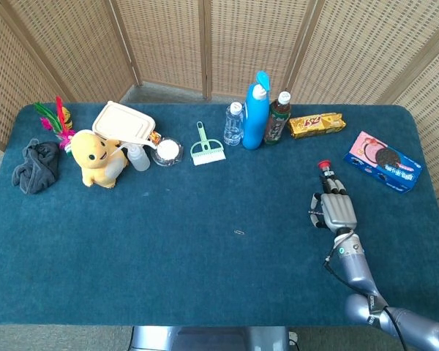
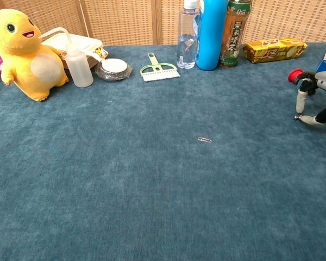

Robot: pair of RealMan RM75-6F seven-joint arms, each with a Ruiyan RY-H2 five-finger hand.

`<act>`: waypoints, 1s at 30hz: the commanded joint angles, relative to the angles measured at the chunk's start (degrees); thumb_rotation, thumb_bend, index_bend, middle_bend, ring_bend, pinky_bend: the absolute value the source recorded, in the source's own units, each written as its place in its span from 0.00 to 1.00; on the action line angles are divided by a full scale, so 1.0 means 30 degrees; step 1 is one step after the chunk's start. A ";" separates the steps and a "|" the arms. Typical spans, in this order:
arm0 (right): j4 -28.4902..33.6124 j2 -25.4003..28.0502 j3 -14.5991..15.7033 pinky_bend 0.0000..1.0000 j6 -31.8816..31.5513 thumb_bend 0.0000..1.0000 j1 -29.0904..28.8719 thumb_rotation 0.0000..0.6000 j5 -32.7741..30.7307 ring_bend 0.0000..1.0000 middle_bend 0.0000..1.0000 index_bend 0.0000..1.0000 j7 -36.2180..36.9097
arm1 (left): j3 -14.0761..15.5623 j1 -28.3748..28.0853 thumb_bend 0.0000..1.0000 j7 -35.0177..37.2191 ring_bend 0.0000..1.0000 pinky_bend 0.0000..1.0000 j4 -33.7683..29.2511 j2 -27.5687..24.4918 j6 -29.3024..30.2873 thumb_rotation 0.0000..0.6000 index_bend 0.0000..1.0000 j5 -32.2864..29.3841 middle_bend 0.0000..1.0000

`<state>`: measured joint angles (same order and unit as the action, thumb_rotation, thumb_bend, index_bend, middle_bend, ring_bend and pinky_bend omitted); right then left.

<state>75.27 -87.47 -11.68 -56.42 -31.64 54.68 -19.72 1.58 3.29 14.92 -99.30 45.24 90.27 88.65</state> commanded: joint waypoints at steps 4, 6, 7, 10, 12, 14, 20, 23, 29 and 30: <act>-0.0230 -0.0024 0.0235 0.00 -0.0024 0.38 0.0091 1.00 0.0238 0.00 0.00 0.50 0.0097 | 0.0010 -0.0018 0.36 -0.0080 0.00 0.05 -0.0026 0.0016 -0.0043 1.00 0.00 0.0011 0.00; -0.0285 -0.0026 0.0263 0.00 -0.0032 0.38 0.0111 1.00 0.0293 0.00 0.00 0.50 0.0159 | 0.0013 -0.0034 0.36 -0.0131 0.00 0.05 -0.0047 0.0028 -0.0072 1.00 0.00 0.0022 0.00; -0.0325 -0.0033 0.0285 0.00 -0.0023 0.38 0.0114 1.00 0.0326 0.00 0.00 0.50 0.0181 | 0.0015 -0.0042 0.36 -0.0158 0.00 0.05 -0.0063 0.0032 -0.0084 1.00 0.00 0.0026 0.00; -0.0395 -0.0051 0.0313 0.00 0.0024 0.38 0.0097 1.00 0.0349 0.00 0.00 0.50 0.0187 | 0.0018 -0.0041 0.36 -0.0176 0.00 0.05 -0.0084 0.0032 -0.0089 1.00 0.00 0.0024 0.00; -0.0454 -0.0083 0.0310 0.00 0.0049 0.38 0.0077 1.00 0.0345 0.00 0.00 0.50 0.0188 | 0.0021 -0.0032 0.36 -0.0111 0.00 0.05 -0.0098 0.0014 -0.0074 1.00 0.00 0.0029 0.00; -0.0603 -0.0148 0.0347 0.00 0.0050 0.38 0.0048 1.00 0.0333 0.00 0.00 0.50 0.0064 | 0.0021 -0.0016 0.36 -0.0036 0.00 0.05 -0.0080 -0.0007 -0.0049 1.00 0.00 0.0025 0.00; -0.1054 -0.0448 0.0416 0.00 0.0225 0.38 -0.0015 1.00 0.0156 0.00 0.00 0.50 -0.0087 | 0.0035 0.0006 0.36 0.0146 0.00 0.05 -0.0017 -0.0050 -0.0018 1.00 0.00 0.0052 0.00; -0.1236 -0.0596 0.0429 0.00 0.0197 0.39 -0.0043 1.00 0.0166 0.00 0.00 0.51 -0.0155 | 0.0030 0.0003 0.36 0.0147 0.00 0.05 -0.0001 -0.0044 -0.0016 1.00 0.00 0.0048 0.00; -0.1295 -0.0676 0.0340 0.00 0.0097 0.40 -0.0060 1.00 0.0221 0.00 0.01 0.54 -0.0087 | 0.0036 -0.0011 0.36 0.0085 0.00 0.05 -0.0018 -0.0032 -0.0054 1.00 0.00 0.0045 0.00; -0.1310 -0.0669 0.0345 0.00 0.0081 0.40 -0.0051 1.00 0.0250 0.00 0.01 0.55 -0.0073 | 0.0035 -0.0017 0.36 0.0058 0.00 0.05 -0.0023 -0.0025 -0.0071 1.00 0.00 0.0034 0.00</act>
<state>71.35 -89.48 -10.65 -56.16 -31.80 55.41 -19.95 1.68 3.25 15.10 -99.36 45.16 90.07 88.76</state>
